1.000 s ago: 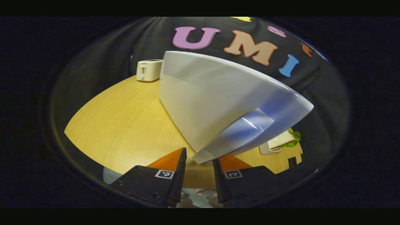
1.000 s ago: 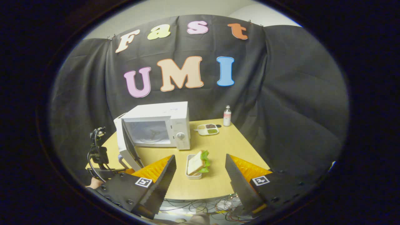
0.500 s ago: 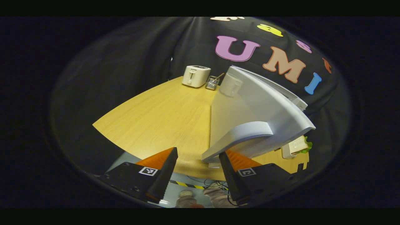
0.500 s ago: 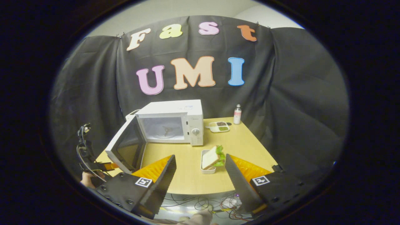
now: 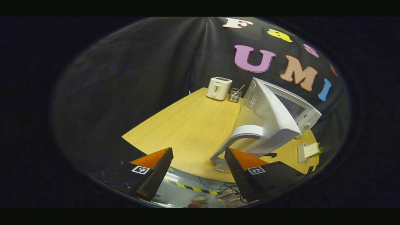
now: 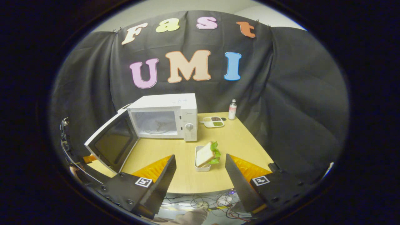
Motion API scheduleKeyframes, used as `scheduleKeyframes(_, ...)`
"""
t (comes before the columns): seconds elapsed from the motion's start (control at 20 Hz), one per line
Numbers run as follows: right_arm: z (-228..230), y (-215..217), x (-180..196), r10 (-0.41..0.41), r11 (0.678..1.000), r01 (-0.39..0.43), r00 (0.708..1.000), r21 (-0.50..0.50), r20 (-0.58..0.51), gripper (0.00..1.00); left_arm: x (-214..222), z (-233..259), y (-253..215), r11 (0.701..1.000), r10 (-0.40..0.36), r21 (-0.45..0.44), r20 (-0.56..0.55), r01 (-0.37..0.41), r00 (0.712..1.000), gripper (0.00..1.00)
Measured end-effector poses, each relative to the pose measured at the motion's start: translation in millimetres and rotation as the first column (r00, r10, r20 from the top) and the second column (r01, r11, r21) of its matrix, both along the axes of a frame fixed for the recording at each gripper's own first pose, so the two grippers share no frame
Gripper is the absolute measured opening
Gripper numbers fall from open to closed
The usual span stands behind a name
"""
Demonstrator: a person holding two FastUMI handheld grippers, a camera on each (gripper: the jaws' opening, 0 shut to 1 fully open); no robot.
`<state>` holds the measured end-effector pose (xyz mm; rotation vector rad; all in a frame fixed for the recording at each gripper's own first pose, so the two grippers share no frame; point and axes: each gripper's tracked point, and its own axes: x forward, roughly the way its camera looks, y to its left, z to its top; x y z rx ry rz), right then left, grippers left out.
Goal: Open the microwave oven with the left hand, put the food in, and close the microwave oven.
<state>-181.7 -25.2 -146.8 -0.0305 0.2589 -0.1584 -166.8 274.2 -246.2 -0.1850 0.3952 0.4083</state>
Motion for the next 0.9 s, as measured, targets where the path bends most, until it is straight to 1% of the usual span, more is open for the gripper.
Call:
scheduleKeyframes(0.05, -2.1, -2.4, 5.7, -0.006, 1.0, 0.006, 1.0, 0.002, -0.01, 0.94, -5.5, 6.7, 7.8, 1.0, 0.015, 0.012, -0.003, -0.015, 1.0, 0.97)
scheduleKeyframes(0.1, -5.4, -5.0, 12.1, -0.013, 1.0, 0.013, 1.0, 0.002, -0.027, 0.99, -10.3, 15.7, 13.5, 0.999, 0.029, 0.022, 0.005, -0.029, 1.0, 0.97)
scheduleKeyframes(0.15, -9.5, -9.7, 18.3, -0.02, 1.0, 0.02, 0.999, 0.001, -0.049, 0.94, -13.3, 23.5, 17.6, 0.999, 0.044, 0.03, 0.013, -0.044, 0.999, 0.98)
scheduleKeyframes(0.2, -13.9, -16.0, 26.2, -0.028, 1.0, 0.028, 0.997, 0.0, -0.075, 0.99, -17.0, 30.6, 21.0, 0.997, 0.062, 0.037, 0.019, -0.063, 0.998, 0.97)
scheduleKeyframes(0.3, -26.2, -30.3, 44.5, -0.04, 0.999, 0.04, 0.99, -0.001, -0.133, 0.99, -23.6, 50.8, 29.2, 0.991, 0.109, 0.073, 0.053, -0.113, 0.993, 0.97)
scheduleKeyframes(0.35, -33.9, -37.4, 53.9, -0.042, 0.999, 0.043, 0.984, 0.005, -0.171, 0.95, -27.4, 58.6, 31.6, 0.985, 0.133, 0.102, 0.068, -0.139, 0.989, 0.97)
scheduleKeyframes(0.4, -41.5, -42.8, 62.8, -0.04, 0.999, 0.045, 0.977, 0.016, -0.21, 1.0, -29.9, 67.8, 33.0, 0.978, 0.153, 0.133, 0.08, -0.163, 0.985, 0.96)
scheduleKeyframes(0.45, -50.2, -47.5, 72.4, -0.032, 0.999, 0.042, 0.968, 0.034, -0.248, 0.95, -31.4, 74.8, 30.6, 0.97, 0.169, 0.161, 0.087, -0.181, 0.982, 0.96)
scheduleKeyframes(0.5, -59.4, -50.3, 82.7, -0.022, 0.998, 0.04, 0.957, 0.057, -0.289, 1.0, -31.5, 83.3, 26.5, 0.963, 0.183, 0.183, 0.099, -0.199, 0.978, 0.96)
scheduleKeyframes(0.55, -69.2, -56.9, 92.4, -0.022, 0.996, 0.049, 0.942, 0.073, -0.334, 0.95, -29.9, 90.9, 21.8, 0.957, 0.204, 0.186, 0.117, -0.223, 0.972, 0.96)
scheduleKeyframes(0.6, -79.3, -63.5, 98.6, -0.016, 0.996, 0.05, 0.925, 0.081, -0.379, 0.96, -28.3, 96.5, 13.1, 0.956, 0.221, 0.164, 0.134, -0.241, 0.966, 0.96)
scheduleKeyframes(0.65, -89.4, -66.9, 108.8, -0.001, 0.995, 0.041, 0.908, 0.087, -0.419, 1.0, -25.0, 99.3, 2.8, 0.957, 0.24, 0.129, 0.15, -0.259, 0.959, 0.96)
scheduleKeyframes(0.7, -101.6, -69.5, 118.6, 0.016, 0.995, 0.033, 0.888, 0.098, -0.46, 0.95, -23.9, 99.6, -5.6, 0.954, 0.267, 0.093, 0.163, -0.284, 0.95, 0.96)
scheduleKeyframes(0.75, -112.8, -73.2, 128.6, 0.034, 0.993, 0.026, 0.868, 0.115, -0.495, 1.0, -23.7, 100.0, -11.5, 0.948, 0.295, 0.072, 0.173, -0.311, 0.94, 0.96)
scheduleKeyframes(0.8, -122.0, -75.8, 138.6, 0.053, 0.99, 0.023, 0.849, 0.136, -0.526, 0.96, -22.2, 99.7, -15.2, 0.941, 0.32, 0.059, 0.175, -0.334, 0.931, 0.94)
scheduleKeyframes(0.85, -131.1, -76.2, 148.0, 0.077, 0.986, 0.018, 0.828, 0.164, -0.555, 1.0, -21.5, 99.4, -19.1, 0.932, 0.345, 0.05, 0.181, -0.359, 0.921, 0.96)
scheduleKeyframes(0.9, -138.8, -75.9, 155.5, 0.104, 0.98, 0.015, 0.806, 0.196, -0.583, 0.96, -19.8, 101.6, -22.8, 0.924, 0.367, 0.046, 0.185, -0.381, 0.912, 0.93)
